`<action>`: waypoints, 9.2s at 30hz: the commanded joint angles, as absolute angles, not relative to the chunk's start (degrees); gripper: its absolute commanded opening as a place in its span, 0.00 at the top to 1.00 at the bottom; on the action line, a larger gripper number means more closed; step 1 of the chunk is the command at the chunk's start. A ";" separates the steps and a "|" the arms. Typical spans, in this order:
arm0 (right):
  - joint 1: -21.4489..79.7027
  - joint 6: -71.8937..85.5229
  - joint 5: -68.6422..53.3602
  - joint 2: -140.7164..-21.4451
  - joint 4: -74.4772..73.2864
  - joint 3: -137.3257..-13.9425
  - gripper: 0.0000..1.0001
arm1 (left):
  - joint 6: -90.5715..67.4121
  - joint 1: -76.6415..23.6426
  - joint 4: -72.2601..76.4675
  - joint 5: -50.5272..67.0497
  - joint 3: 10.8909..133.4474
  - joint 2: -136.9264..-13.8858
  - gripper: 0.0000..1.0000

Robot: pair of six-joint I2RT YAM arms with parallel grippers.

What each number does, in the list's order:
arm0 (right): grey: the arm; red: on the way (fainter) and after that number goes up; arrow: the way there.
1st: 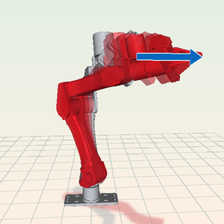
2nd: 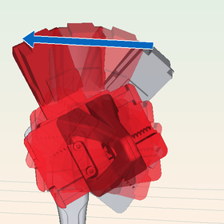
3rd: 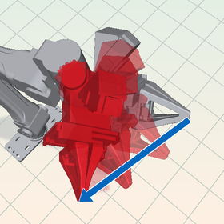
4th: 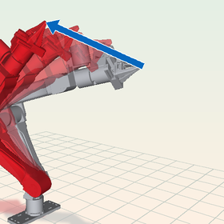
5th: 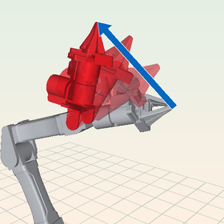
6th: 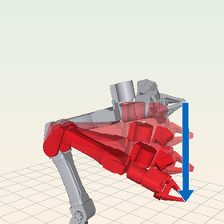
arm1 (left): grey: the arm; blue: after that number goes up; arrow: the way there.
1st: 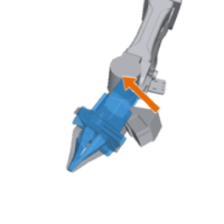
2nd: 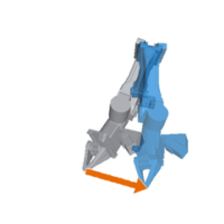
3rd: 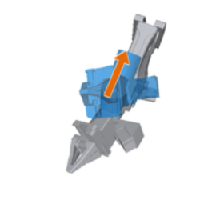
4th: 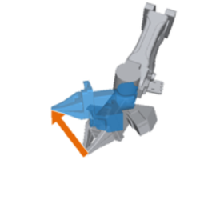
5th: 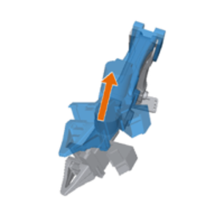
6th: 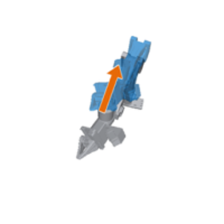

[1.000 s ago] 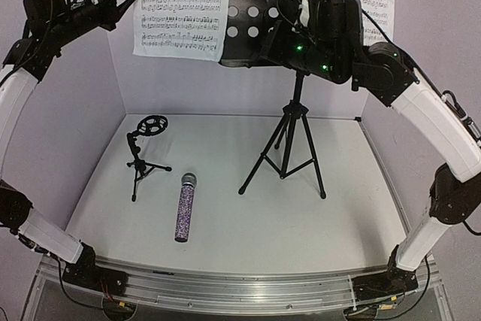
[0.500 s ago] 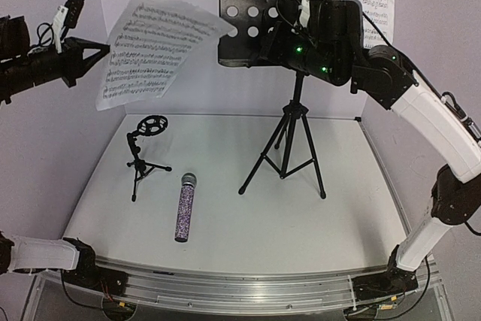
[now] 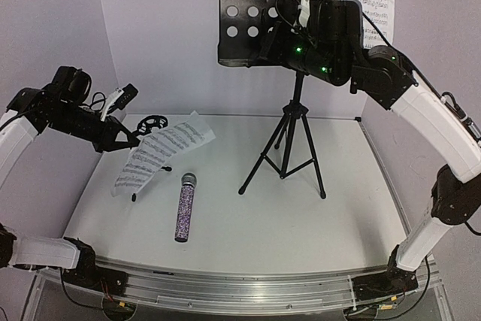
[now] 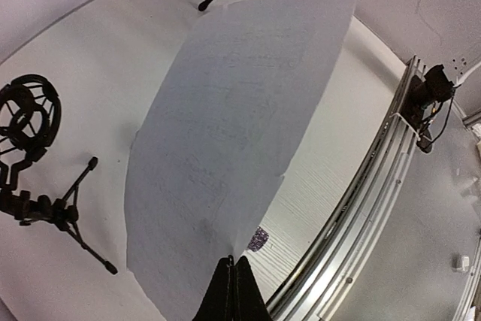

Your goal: Pack up the instrument practice props

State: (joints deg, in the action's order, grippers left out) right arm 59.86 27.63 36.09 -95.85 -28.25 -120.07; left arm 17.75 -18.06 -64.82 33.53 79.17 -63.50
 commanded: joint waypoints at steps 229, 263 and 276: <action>-5.98 15.82 -39.48 -82.39 -44.70 -119.97 0.34 | -11.76 -65.86 30.16 6.55 153.24 -142.74 0.32; -5.98 19.90 -48.93 -82.64 -42.02 -110.16 0.36 | -9.04 -65.65 30.35 9.39 150.52 -139.74 0.36; -5.91 21.86 -50.99 -75.68 -41.92 -104.12 0.67 | -8.96 -65.65 28.02 9.51 148.80 -137.22 0.36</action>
